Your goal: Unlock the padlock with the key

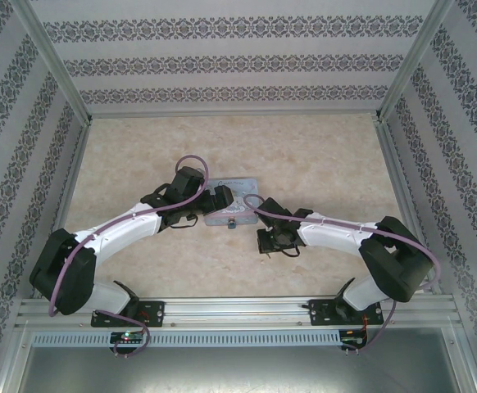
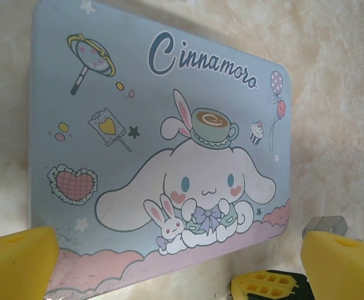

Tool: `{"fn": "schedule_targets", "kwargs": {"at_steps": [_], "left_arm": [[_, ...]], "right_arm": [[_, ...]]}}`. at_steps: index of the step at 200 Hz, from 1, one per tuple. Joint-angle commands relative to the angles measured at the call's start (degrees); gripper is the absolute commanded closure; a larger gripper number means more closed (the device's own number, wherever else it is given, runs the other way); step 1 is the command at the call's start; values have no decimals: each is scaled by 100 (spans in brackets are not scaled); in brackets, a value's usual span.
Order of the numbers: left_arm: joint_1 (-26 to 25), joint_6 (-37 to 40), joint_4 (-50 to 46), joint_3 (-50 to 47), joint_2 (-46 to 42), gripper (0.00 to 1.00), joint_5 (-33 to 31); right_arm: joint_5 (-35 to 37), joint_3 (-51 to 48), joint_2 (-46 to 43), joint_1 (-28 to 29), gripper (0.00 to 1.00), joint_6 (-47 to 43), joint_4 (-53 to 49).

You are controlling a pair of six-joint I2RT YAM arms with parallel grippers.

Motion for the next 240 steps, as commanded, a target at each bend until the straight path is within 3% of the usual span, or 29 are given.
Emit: {"fn": "schedule_targets", "kwargs": {"at_steps": [1, 23, 45, 70, 134, 240], "left_arm": [[-93, -52, 133, 140, 67, 0, 38], [-102, -52, 133, 144, 61, 0, 52], [-100, -52, 135, 129, 58, 0, 40], [-100, -60, 165, 111, 51, 0, 59], [-100, -46, 37, 198, 57, 0, -56], [12, 271, -37, 206, -54, 1, -181]], "right_arm": [[219, -47, -145, 48, 99, 75, -209], [258, -60, -328, 54, 57, 140, -248], [319, -78, -627, 88, 41, 295, -319], [526, -82, -975, 219, 37, 668, -528], [1121, -198, -1187, 873, 36, 2889, -942], [1215, 716, 47, 1157, 46, 3742, -1513]]}}
